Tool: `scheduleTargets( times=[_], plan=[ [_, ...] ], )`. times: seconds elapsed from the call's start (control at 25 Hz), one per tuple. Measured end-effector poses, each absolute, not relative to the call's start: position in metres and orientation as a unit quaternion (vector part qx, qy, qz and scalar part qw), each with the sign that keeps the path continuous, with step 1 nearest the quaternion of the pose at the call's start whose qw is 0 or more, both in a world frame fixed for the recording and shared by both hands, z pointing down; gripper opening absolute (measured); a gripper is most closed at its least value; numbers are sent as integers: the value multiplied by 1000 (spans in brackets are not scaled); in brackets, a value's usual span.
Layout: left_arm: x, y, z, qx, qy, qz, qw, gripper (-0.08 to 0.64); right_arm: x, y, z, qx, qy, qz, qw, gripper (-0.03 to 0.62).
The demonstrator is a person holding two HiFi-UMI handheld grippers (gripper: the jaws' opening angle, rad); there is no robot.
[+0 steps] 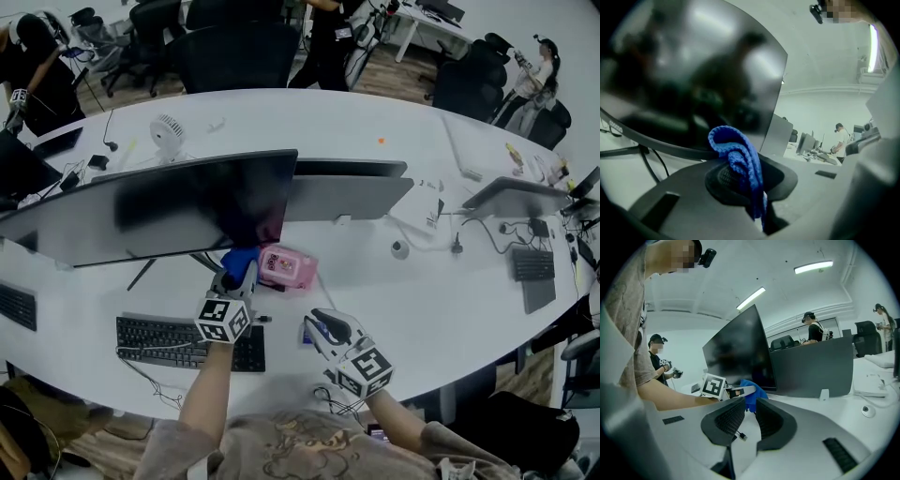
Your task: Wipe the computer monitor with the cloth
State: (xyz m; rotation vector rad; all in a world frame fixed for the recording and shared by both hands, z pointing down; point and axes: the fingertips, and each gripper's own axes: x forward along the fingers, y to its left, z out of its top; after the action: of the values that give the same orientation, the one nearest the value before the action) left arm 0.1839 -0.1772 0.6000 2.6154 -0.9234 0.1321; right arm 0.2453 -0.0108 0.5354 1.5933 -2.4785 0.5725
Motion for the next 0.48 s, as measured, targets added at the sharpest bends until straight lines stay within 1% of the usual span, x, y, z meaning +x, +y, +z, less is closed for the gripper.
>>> scheduleTargets(
  times=[0.2,0.28,0.48],
  plan=[
    [199,-178,604,924,-330,60,181,49,256,-7,535,537,-819,192,63,67],
    [214,-176,607,927,-325,74,173,49,261,-6,536,541,-816,193,62,67],
    [245,-179,620,926,-322,85,178,49,274,-2,536,553,-809,194,52,67]
  ],
)
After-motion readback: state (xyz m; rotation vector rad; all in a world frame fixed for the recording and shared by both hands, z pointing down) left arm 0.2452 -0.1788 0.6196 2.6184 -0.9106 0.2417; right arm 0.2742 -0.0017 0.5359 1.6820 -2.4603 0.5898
